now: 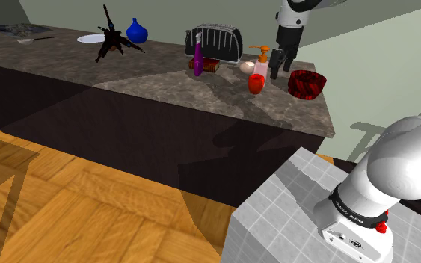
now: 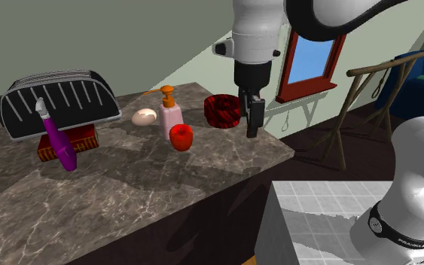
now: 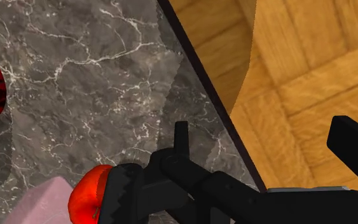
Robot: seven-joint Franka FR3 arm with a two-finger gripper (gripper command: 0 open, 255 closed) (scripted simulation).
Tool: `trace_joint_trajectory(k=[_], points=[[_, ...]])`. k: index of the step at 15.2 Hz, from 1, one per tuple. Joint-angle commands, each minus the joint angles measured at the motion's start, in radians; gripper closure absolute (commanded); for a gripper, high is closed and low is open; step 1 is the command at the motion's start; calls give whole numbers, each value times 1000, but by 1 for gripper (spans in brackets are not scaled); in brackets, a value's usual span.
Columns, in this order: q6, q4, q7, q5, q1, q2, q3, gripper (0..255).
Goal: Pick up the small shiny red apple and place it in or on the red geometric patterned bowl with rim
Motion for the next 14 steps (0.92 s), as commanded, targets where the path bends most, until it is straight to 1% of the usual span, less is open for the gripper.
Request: trace_joint_trajectory(k=[1, 7, 14], points=[[37, 34, -45, -10, -4, 72, -26, 0], [124, 164, -173, -6, -15, 293, -88, 0], [183, 373, -323, 41, -51, 568, -125, 0]])
